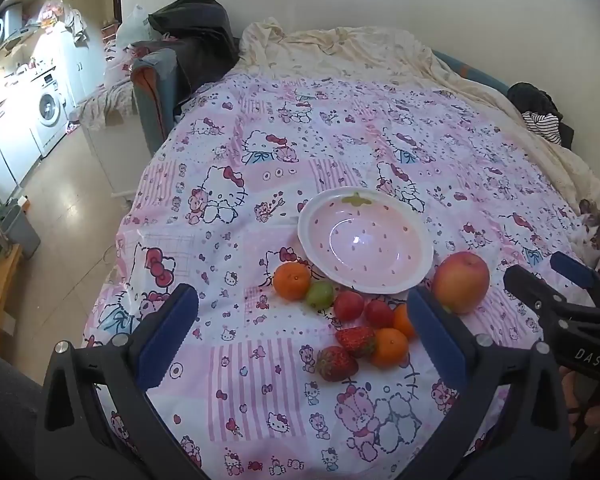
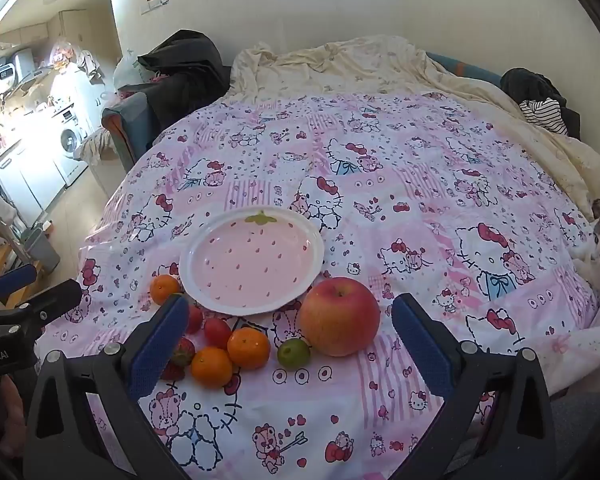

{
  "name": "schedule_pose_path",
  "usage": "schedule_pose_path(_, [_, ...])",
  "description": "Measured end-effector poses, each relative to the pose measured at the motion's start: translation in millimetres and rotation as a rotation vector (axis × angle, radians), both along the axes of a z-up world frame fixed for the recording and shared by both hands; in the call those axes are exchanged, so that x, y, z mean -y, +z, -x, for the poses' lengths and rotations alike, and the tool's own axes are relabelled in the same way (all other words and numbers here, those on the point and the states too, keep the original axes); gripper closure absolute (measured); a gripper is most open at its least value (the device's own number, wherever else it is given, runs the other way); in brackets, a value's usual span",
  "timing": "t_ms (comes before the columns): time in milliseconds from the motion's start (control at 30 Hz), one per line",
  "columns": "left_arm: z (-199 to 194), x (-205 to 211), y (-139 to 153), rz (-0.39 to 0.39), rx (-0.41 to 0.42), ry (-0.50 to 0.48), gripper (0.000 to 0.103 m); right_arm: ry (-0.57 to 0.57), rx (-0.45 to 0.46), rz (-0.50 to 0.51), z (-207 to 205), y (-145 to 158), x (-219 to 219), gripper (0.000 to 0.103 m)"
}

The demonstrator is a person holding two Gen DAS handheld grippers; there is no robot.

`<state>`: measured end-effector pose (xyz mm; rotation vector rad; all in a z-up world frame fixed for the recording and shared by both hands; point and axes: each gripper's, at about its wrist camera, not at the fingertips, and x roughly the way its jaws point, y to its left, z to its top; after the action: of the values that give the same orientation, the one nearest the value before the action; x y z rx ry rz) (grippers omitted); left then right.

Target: Organize fruits

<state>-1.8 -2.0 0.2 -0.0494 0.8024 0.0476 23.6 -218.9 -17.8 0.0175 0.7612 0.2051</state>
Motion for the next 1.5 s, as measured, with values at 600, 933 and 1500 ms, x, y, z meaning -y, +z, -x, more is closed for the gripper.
schedule_pose_path(600, [-1.9, -0.5, -3.1, 0.035, -0.016, -0.009, 0.000, 0.010, -0.008, 0.002, 0.3, -0.7, -2.5, 0.000])
schedule_pose_path(933, [-3.2, -6.5, -4.7, 0.036, -0.021, -0.006, 0.000, 0.006, -0.009, 0.007, -0.2, -2.1, -4.0, 0.000])
schedule_pose_path(1500, [-3.3, -5.6, -5.2, 0.036, -0.021, -0.007, 0.000, 0.000, -0.009, -0.002, 0.2, -1.2, -0.3, 0.000])
